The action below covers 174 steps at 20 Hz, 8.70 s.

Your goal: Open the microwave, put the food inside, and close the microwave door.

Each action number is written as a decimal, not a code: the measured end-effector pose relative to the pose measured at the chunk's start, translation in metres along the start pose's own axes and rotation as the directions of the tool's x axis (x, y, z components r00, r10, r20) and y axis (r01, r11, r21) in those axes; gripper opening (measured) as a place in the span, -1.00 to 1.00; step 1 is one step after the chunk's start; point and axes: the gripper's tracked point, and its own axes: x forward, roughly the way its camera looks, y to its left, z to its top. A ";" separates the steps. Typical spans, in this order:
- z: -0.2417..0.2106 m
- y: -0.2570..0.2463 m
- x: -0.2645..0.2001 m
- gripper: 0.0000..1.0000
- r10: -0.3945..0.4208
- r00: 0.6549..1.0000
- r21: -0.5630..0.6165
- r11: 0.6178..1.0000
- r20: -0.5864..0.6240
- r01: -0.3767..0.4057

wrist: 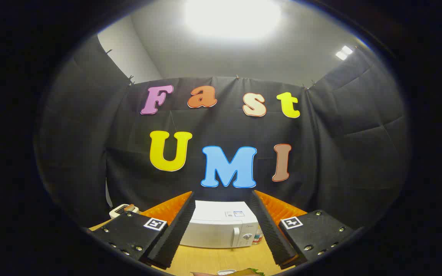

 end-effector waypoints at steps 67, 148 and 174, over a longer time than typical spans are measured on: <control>-0.359 -0.055 0.232 -0.82 0.133 0.911 0.142 0.986 -0.390 -0.083; -0.331 -0.018 -0.114 0.95 0.096 0.994 0.043 0.995 -0.047 -0.094; -0.413 -0.079 -0.075 -0.43 0.296 0.930 0.624 0.775 -0.218 -0.100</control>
